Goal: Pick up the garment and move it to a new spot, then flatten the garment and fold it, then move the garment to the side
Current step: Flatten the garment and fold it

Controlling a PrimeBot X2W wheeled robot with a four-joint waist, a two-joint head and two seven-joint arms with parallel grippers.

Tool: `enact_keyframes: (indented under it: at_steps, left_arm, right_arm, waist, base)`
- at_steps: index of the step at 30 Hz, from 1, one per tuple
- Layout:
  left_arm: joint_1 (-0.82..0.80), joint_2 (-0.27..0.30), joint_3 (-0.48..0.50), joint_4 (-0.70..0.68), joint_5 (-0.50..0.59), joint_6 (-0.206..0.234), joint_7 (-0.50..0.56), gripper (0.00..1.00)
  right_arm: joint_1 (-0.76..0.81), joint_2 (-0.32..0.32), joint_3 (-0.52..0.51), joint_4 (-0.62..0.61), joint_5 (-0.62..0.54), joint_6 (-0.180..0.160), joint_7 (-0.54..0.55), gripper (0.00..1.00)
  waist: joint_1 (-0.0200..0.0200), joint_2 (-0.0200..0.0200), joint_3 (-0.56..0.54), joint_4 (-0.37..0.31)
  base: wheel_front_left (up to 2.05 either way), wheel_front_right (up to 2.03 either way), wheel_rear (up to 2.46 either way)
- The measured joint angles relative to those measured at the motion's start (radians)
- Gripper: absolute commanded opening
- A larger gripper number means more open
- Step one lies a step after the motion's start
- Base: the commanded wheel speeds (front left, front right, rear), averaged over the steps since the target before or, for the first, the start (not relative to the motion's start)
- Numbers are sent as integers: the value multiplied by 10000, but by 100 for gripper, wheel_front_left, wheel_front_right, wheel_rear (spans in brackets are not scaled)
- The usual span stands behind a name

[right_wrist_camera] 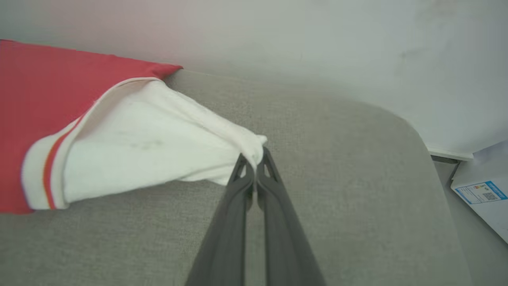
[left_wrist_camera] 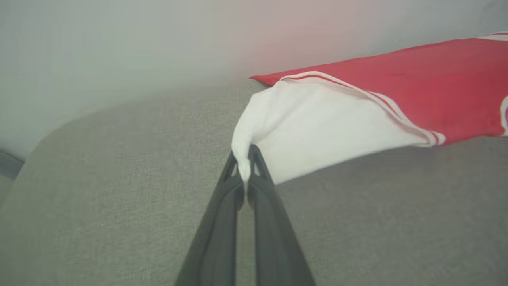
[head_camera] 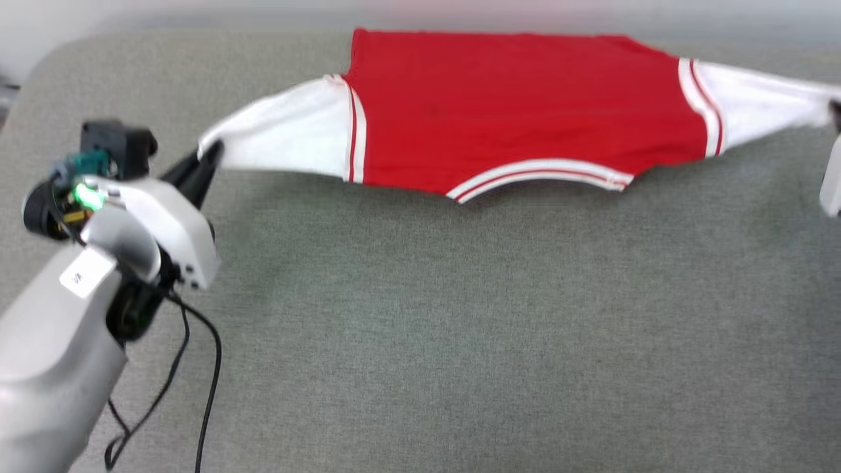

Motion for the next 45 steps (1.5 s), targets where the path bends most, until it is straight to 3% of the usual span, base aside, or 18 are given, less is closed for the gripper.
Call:
enact_keyframes:
  at_steps: [7,16,26,30,32,41,42,43,45]
  left_arm:
    - [2159,520,-226,-1413,-696,541,940,0]
    - [4728,1112,-290,-3168,-1409,1486,1133,0]
    - [6609,1994,-414,-4966,-2109,2119,1785,0]
    - [7137,2159,-531,-5488,-2420,2268,2105,0]
    - [7366,2148,-709,-5797,-2635,2276,2357,0]
    - [7214,2136,-825,-6224,-2583,2266,2652,0]
    - [7149,2142,-813,-6303,-2568,2266,2681,0]
    - [7081,2144,-796,-6406,-2562,2266,2696,0]
    - [6995,2153,-811,-6684,-2512,2278,2800,0]
  right_arm:
    - [2117,-253,-79,-853,1007,2,648,0]
    - [4790,-619,-378,-2341,2107,2,2245,0]
    - [7620,-894,-1770,-4715,2692,0,4692,0]
    - [8798,-713,-2560,-5588,2600,0,6107,0]
    - [9662,-230,-3294,-6533,2276,-2,7265,0]
    - [10213,514,-4257,-8381,1509,-4,8575,0]
    - [10199,525,-4265,-8541,1503,-4,8627,88]
    - [10151,548,-4293,-8671,1511,-4,8727,100]
    - [9978,562,-4286,-8972,1532,-6,8836,100]
  waist:
    - [0,0,-887,-49]
    - [0,0,-1847,-138]
    - [0,0,-2502,-162]
    - [0,0,-2597,-154]
    - [1,0,-2566,-150]
    - [2,0,-2206,-130]
    - [2,0,-2151,-124]
    - [3,0,-2090,-117]
    - [3,1,-1945,-99]
  base:
    - [0,0,0]
    - [0,0,0]
    - [0,0,0]
    - [0,0,0]
    - [0,0,0]
    - [0,0,0]
    - [0,0,0]
    - [0,0,0]
    - [0,0,0]
